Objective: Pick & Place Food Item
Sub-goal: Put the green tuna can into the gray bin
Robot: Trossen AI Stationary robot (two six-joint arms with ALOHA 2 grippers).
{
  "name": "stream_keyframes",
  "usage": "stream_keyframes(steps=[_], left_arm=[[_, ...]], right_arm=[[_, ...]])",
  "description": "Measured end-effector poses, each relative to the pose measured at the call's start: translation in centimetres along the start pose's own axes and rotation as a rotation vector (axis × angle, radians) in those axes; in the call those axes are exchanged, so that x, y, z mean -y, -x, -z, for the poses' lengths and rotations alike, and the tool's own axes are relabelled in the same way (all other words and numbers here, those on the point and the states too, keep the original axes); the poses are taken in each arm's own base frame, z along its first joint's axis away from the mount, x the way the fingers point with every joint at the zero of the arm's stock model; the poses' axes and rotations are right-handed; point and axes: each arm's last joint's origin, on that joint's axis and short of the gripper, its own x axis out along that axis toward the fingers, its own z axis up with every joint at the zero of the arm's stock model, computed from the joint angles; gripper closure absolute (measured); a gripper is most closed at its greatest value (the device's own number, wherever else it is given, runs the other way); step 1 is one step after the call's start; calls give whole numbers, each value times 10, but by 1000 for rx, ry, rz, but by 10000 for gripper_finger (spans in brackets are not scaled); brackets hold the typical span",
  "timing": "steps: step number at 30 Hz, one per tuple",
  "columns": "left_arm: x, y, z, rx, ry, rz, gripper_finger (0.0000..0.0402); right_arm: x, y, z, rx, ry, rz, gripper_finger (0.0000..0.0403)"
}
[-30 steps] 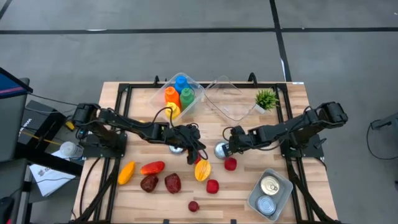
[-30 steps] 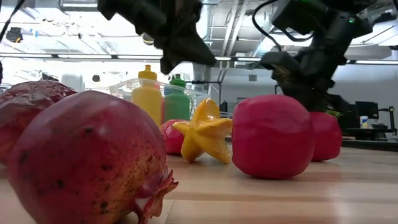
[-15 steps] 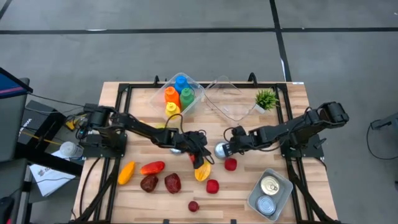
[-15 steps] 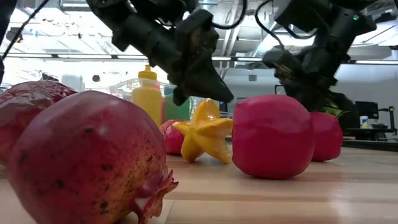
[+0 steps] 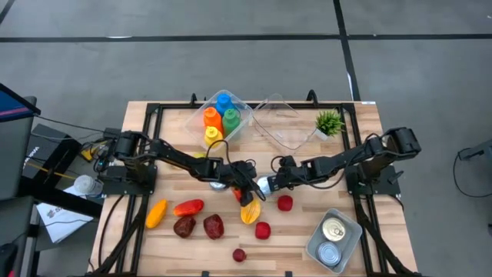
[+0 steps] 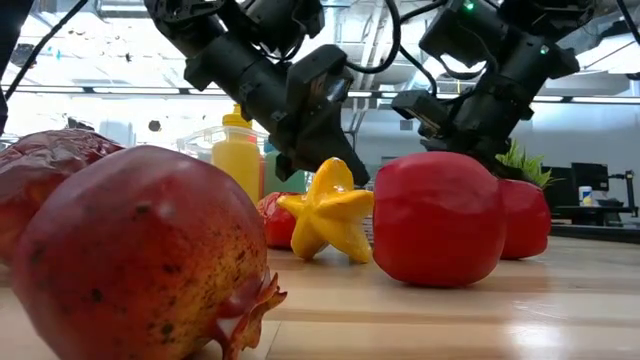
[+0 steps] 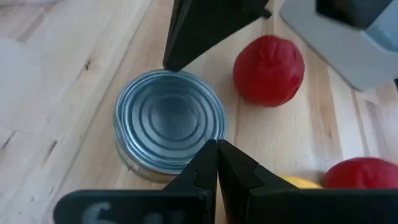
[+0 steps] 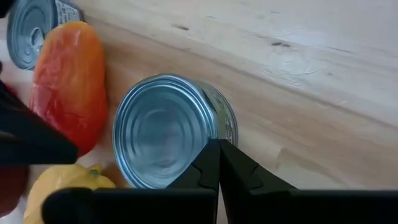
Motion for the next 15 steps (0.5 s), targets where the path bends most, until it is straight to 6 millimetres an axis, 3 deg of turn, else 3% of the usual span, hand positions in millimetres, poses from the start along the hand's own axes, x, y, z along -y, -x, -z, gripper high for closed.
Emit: stream_keyframes(steps=[15], left_arm=[[-6,-10,9,-9,-36,-96,401]], right_arm=[[-3,2,4,-13,5,-36,403]])
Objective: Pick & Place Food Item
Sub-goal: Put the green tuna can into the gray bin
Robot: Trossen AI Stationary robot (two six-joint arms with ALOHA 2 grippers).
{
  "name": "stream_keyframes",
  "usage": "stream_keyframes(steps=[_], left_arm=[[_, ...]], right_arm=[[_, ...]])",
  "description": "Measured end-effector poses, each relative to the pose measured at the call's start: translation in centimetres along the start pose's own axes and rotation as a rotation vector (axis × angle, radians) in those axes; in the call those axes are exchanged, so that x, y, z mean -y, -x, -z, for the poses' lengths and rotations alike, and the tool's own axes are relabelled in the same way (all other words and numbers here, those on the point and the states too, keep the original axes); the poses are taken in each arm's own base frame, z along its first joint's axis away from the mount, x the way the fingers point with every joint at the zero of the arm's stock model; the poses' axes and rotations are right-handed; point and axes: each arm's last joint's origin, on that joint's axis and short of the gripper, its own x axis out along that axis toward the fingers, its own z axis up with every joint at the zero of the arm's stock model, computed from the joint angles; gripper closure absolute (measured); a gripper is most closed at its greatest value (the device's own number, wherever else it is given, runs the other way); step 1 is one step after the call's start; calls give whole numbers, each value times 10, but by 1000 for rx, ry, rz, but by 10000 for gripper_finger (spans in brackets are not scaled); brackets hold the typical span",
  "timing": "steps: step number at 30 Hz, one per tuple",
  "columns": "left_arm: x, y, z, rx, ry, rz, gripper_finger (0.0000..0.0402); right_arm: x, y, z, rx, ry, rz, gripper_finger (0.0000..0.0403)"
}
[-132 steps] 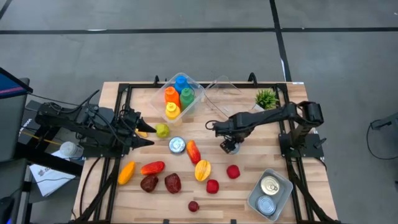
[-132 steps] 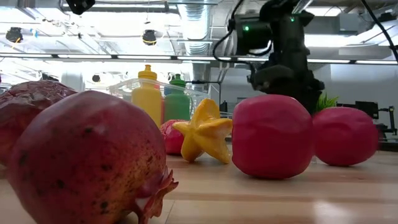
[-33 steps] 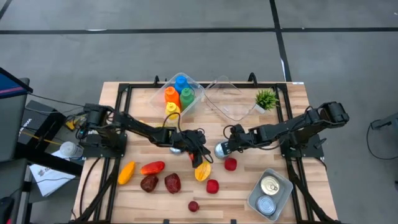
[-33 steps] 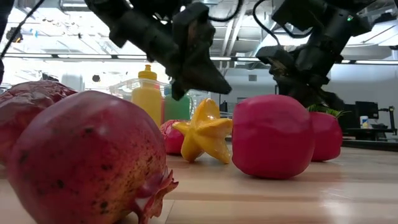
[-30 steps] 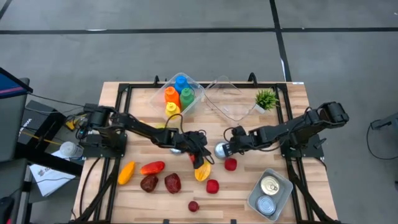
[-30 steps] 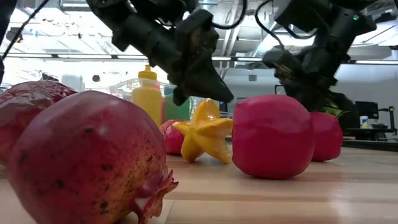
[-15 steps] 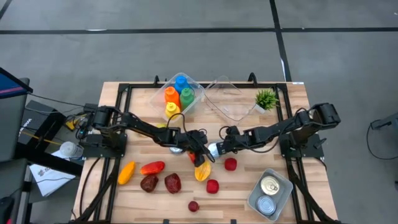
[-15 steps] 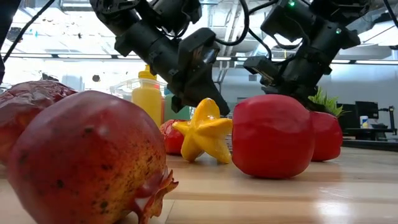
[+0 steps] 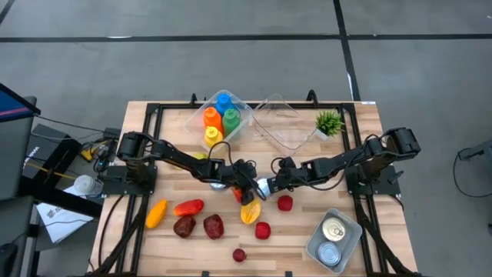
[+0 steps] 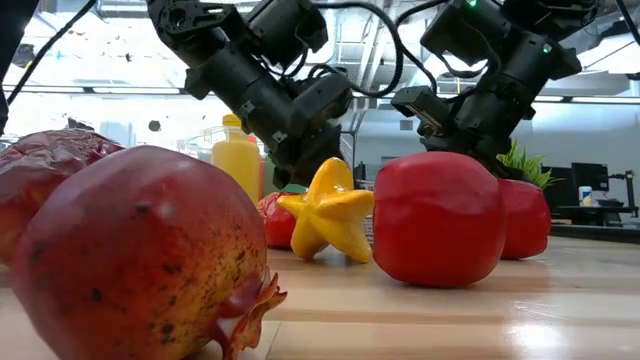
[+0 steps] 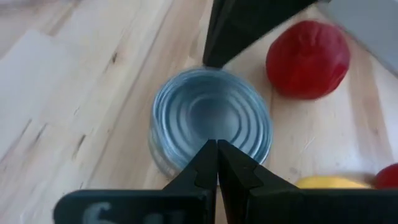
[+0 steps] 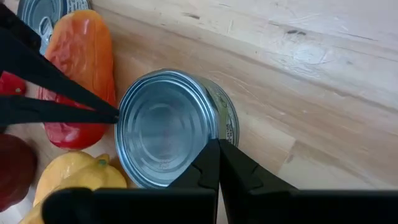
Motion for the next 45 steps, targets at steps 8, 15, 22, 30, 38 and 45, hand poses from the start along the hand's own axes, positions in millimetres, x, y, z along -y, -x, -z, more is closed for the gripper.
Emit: stream_keyframes(steps=[8,15,22,30,38,45], left_arm=[[-5,1,15,-28,2,-13,401],[-11,2,32,-70,27,-31,401],[-13,3,38,-104,44,-48,401],[-9,7,45,-165,92,-86,401],[-4,8,52,-203,102,-114,401],[-6,8,50,-187,105,-107,401]], right_arm=[[1,0,0,-6,5,7,403],[5,-1,3,-36,5,45,403],[2,11,2,-76,47,106,403],[-21,28,-9,-77,140,134,403],[-24,30,-9,-57,155,132,403],[-33,31,-8,67,290,82,380]])
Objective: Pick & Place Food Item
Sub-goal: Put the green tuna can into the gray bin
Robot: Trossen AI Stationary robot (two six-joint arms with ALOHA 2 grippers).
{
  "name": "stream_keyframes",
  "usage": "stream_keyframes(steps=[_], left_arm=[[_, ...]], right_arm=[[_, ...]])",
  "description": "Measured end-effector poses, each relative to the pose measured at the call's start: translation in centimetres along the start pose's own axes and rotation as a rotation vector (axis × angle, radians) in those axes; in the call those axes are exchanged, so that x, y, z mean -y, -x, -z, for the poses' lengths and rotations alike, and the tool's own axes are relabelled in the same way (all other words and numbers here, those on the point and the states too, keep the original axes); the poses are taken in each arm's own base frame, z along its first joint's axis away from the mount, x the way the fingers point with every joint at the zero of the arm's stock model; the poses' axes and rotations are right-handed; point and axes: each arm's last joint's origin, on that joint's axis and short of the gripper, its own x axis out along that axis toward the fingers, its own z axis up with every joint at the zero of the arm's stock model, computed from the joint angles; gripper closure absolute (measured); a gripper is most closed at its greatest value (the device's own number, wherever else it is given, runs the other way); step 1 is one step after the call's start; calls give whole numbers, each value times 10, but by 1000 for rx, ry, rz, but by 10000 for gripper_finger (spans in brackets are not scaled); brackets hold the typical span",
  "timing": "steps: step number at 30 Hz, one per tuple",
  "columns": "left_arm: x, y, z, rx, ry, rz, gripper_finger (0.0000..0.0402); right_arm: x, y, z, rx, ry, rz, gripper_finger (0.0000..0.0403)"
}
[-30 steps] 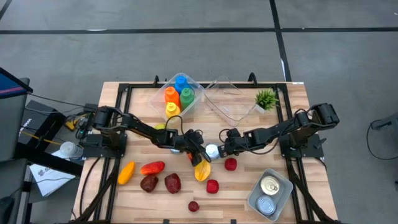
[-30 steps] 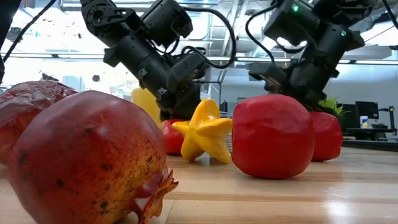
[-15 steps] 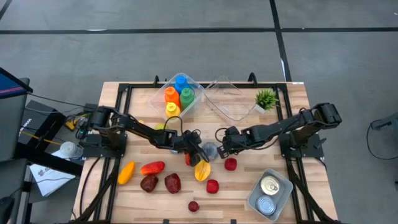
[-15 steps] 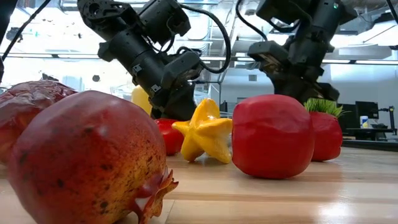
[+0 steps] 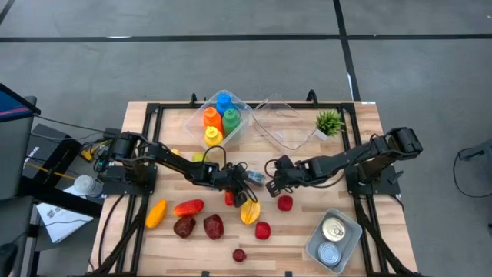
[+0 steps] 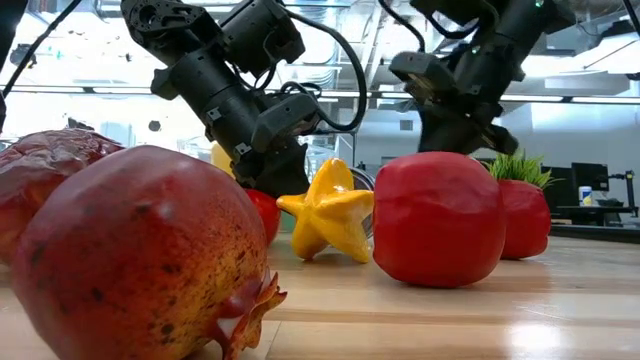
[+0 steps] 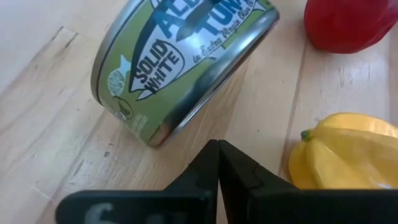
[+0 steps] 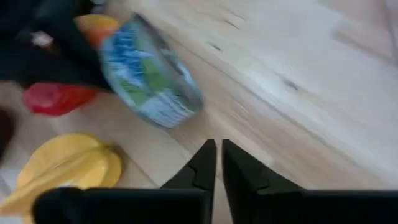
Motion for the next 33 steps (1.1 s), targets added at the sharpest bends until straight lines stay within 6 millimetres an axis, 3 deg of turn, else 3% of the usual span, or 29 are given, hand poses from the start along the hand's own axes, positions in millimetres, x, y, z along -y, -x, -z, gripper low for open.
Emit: stream_keyframes(steps=[5,13,17,21,33], left_arm=[[0,0,0,0,-1,0,401],[0,0,0,-2,-2,4,401],[0,0,0,-5,-3,10,401],[1,8,-2,-13,-9,19,401],[-18,50,4,59,28,-16,402]], right_arm=[[-7,0,-3,40,189,-69,300],[-26,11,-24,108,436,-182,95],[-23,9,-37,136,470,-162,31],[-15,-4,-39,100,485,-107,13],[-19,-45,-38,78,554,-111,24]])
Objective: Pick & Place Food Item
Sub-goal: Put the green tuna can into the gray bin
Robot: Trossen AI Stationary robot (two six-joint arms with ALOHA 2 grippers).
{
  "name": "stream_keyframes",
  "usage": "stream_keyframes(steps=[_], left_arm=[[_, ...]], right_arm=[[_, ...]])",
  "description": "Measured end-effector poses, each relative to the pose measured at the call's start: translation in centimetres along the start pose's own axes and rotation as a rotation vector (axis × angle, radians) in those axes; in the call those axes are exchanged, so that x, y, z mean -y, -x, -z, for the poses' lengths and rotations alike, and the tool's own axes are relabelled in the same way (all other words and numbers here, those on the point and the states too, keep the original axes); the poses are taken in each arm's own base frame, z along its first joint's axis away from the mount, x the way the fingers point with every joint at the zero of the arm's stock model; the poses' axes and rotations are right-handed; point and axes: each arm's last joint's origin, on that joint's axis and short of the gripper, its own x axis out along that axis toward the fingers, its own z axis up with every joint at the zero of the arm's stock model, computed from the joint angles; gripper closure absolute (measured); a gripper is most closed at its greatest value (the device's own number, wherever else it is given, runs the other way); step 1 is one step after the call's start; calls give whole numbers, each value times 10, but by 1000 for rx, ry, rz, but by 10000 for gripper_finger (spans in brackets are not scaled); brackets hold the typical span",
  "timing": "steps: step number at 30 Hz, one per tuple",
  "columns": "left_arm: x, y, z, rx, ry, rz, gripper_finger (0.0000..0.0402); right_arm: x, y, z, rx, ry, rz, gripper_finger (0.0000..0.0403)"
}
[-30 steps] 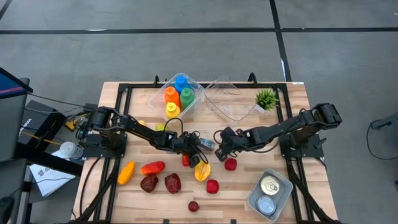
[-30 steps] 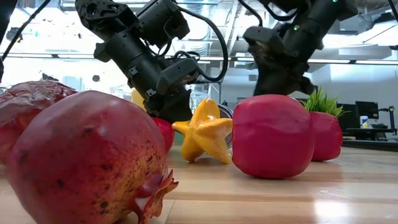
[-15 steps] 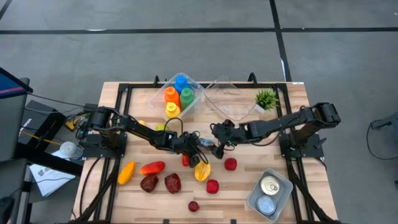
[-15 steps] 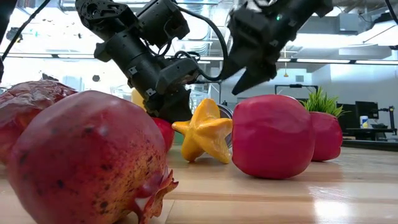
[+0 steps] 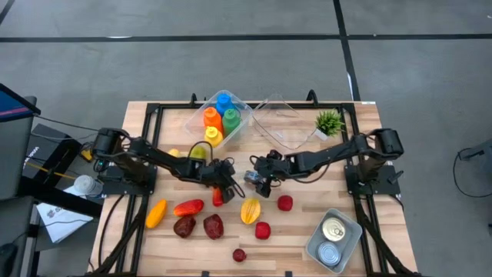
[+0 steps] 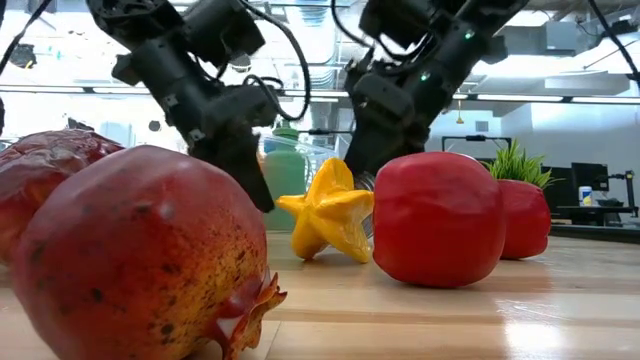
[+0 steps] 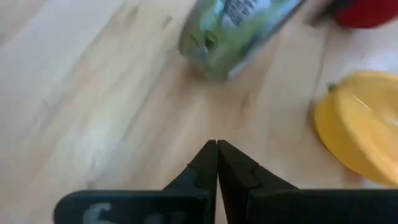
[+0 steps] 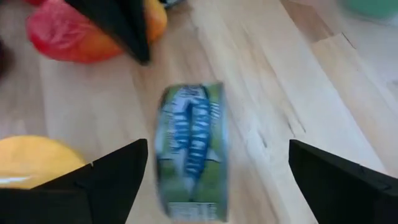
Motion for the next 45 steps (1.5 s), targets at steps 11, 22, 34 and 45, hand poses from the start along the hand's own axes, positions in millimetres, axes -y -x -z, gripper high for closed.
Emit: stream_keyframes(steps=[11,22,34,45], left_arm=[[12,50,-20,167,38,139,402],[22,138,-33,379,104,362,402],[5,194,-40,607,94,373,402],[3,189,-36,569,62,314,402]], right_arm=[[-11,-19,-16,-161,-7,47,266],[-39,69,-40,-112,-6,-27,268],[-101,192,47,-357,-309,-55,268],[-125,256,68,-582,-225,168,268]])
